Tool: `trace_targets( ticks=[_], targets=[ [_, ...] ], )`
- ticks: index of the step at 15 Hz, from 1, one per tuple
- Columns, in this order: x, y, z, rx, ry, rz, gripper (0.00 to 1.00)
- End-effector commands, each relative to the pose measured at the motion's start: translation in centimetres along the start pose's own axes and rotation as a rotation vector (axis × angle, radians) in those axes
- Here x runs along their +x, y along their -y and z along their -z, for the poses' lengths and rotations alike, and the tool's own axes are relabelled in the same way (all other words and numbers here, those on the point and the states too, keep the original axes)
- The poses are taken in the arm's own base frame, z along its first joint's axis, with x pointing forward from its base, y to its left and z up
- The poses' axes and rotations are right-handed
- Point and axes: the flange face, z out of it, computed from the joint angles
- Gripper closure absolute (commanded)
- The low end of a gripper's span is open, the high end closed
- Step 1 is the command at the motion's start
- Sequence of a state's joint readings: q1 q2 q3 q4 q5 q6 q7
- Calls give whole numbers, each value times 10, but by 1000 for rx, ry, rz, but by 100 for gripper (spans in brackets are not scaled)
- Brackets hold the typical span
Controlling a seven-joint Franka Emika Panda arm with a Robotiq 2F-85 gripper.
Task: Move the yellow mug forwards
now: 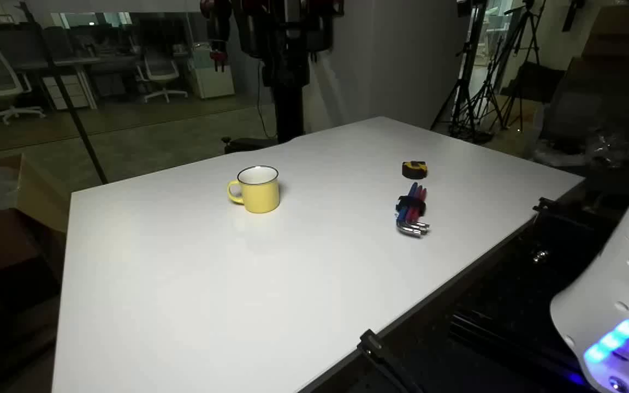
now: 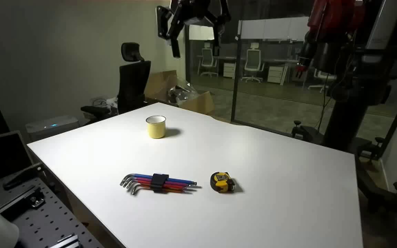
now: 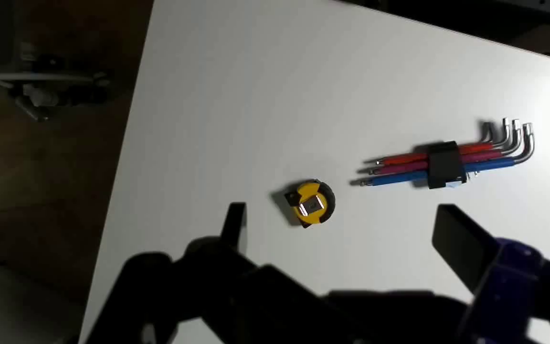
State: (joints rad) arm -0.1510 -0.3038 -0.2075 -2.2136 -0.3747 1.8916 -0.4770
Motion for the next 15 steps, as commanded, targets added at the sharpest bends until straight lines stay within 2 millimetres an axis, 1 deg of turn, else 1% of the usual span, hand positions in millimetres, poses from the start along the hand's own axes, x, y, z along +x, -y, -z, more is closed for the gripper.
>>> trace_targets(
  ticks=[1, 9, 11, 13, 15],
  targets=[
    [0, 0, 0, 1, 1, 0, 0],
    [0, 0, 0, 0, 0, 0, 0],
    [17, -6, -1, -9, -72, -64, 0],
    [42, -15, -4, 12, -167, -135, 0],
    [75, -23, -14, 59, -268, -200, 0]
  ],
)
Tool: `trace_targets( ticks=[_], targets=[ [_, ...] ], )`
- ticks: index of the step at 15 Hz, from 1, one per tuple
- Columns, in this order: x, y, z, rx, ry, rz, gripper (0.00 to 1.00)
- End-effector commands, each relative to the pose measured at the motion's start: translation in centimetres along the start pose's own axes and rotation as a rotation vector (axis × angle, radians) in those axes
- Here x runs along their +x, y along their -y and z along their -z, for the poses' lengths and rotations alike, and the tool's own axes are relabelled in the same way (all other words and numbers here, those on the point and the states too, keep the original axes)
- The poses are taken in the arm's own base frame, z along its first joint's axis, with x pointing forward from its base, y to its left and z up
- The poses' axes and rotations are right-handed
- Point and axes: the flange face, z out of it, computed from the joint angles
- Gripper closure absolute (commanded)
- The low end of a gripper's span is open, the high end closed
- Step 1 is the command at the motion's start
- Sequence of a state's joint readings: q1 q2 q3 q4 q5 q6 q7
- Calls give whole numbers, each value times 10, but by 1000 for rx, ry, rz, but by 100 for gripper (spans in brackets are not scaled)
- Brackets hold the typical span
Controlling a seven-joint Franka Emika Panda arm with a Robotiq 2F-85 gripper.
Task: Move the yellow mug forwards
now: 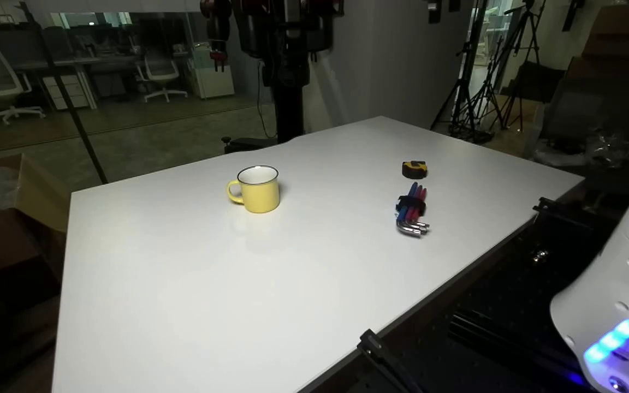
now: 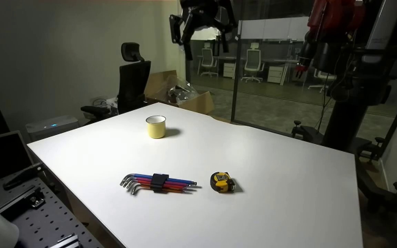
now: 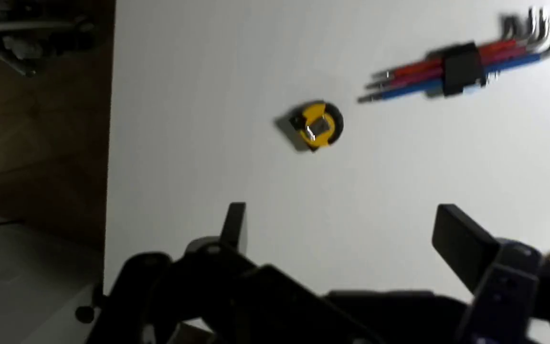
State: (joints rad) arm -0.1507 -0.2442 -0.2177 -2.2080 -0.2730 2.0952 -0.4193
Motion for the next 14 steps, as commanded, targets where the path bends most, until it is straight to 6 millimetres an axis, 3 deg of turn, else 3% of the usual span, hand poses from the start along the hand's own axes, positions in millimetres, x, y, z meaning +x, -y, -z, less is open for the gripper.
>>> trace_targets(
  ticks=[1, 4, 6, 7, 9, 13, 14],
  targets=[
    [61, -14, -27, 71, -139, -139, 0],
    [118, -2, -61, 206, -243, -241, 0],
    [157, 19, -83, 296, -252, -246, 0],
    [116, 11, -71, 246, -244, -236, 0],
    [132, 21, -89, 254, -230, -222, 0],
    [122, 10, -79, 247, -243, -238, 0],
    [128, 16, -82, 261, -238, -236, 0]
  ],
)
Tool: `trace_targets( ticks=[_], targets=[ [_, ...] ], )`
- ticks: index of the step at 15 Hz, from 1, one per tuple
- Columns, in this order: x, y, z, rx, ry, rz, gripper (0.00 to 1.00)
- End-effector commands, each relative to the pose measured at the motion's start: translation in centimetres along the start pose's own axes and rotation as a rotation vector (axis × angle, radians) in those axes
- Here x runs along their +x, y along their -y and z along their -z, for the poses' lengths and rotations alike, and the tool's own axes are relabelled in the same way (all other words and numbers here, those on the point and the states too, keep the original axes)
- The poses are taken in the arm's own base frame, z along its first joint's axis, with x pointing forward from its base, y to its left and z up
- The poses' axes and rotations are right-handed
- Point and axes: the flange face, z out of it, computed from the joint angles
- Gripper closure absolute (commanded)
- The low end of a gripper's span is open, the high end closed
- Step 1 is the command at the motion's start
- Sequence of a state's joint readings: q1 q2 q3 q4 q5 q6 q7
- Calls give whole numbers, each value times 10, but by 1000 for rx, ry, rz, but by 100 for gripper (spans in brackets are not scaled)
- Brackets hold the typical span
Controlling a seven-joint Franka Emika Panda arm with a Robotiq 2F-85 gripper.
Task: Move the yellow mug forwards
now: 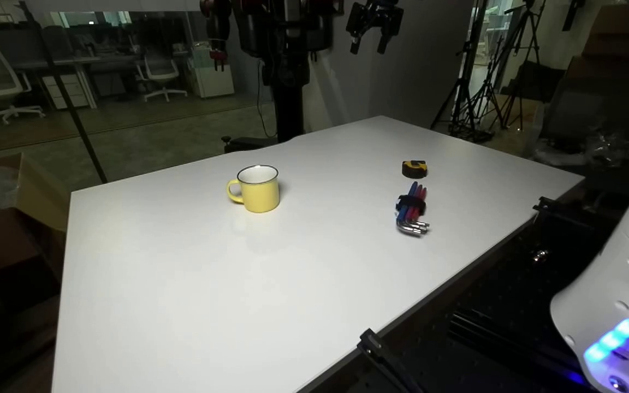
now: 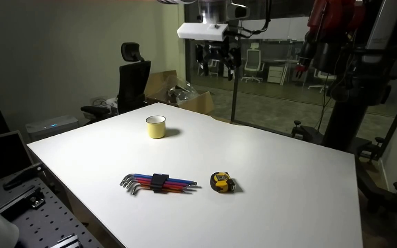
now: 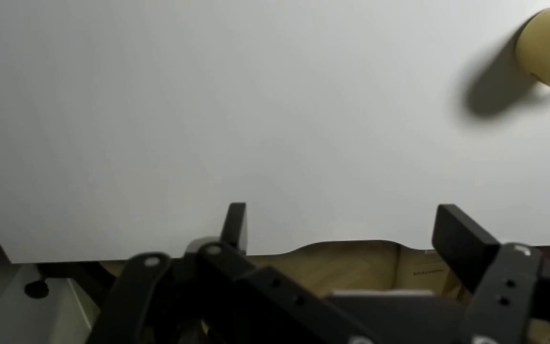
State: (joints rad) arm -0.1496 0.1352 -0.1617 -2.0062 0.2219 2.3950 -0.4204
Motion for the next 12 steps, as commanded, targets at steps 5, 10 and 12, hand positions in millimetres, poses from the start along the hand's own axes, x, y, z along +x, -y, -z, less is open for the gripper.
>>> trace_targets(
  ticks=[5, 10, 12],
  targets=[
    [10, 74, -78, 114, 149, 44, 0],
    [2, 78, -88, 104, 152, 74, 0],
    [3, 75, -86, 103, 149, 69, 0]
  ],
)
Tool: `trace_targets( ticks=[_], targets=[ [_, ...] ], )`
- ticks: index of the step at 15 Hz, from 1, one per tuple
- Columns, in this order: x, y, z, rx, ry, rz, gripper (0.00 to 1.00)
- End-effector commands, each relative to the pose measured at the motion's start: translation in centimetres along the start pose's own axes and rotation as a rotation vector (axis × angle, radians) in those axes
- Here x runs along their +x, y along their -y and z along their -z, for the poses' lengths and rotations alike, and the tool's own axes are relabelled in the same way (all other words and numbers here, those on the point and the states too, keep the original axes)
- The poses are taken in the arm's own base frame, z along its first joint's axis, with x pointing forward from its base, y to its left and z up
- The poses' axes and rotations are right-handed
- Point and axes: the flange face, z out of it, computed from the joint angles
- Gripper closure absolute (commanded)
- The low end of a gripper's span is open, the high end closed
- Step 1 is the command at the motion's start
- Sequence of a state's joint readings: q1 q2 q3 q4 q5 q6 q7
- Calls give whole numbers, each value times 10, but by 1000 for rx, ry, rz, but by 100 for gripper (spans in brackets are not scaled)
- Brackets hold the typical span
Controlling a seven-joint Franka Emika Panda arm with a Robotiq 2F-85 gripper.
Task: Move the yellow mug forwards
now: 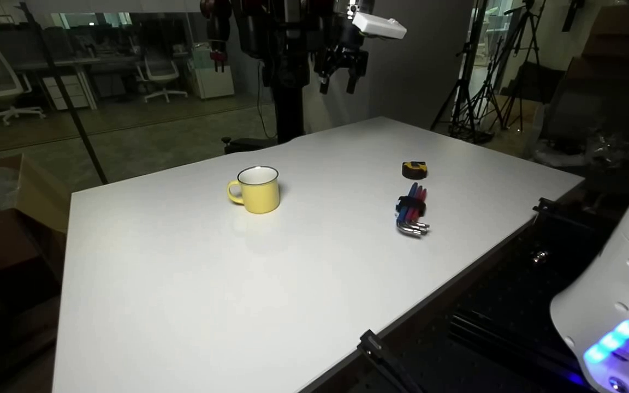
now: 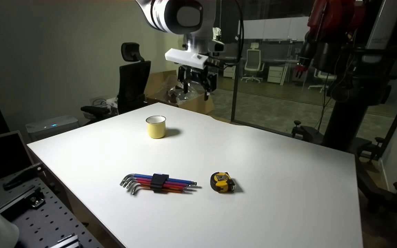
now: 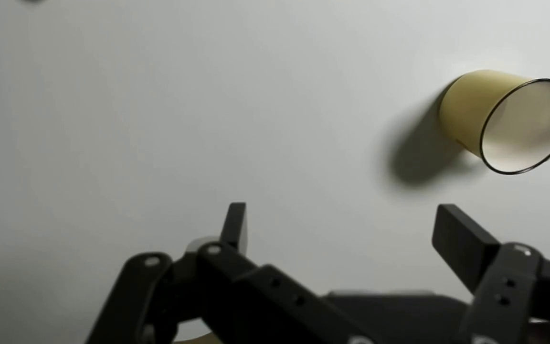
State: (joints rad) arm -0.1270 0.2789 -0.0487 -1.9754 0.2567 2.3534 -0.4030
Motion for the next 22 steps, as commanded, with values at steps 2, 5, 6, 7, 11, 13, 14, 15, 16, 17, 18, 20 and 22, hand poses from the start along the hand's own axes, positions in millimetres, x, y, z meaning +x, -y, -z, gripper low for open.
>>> trace_targets(
  ticks=[2, 5, 6, 7, 11, 13, 14, 15, 16, 17, 18, 20, 22],
  targets=[
    [1, -1, 2, 0, 1, -2, 0],
    [1, -1, 2, 1, 2, -2, 0],
    [1, -1, 3, 1, 2, -2, 0],
    [5, 9, -1, -6, 6, 25, 0],
    [15, 54, -23, -102, 47, 153, 0],
    [20, 84, -38, -174, 80, 226, 0],
    [11, 62, -28, -119, 72, 201, 0],
    [12, 74, -35, -124, 79, 214, 0],
    [11, 77, -37, -120, 83, 218, 0],
    [11, 74, -37, -121, 82, 215, 0],
    [11, 68, -36, -122, 82, 211, 0],
    [10, 69, -39, -120, 76, 224, 0],
    [10, 90, -52, -110, 86, 271, 0]
  ],
)
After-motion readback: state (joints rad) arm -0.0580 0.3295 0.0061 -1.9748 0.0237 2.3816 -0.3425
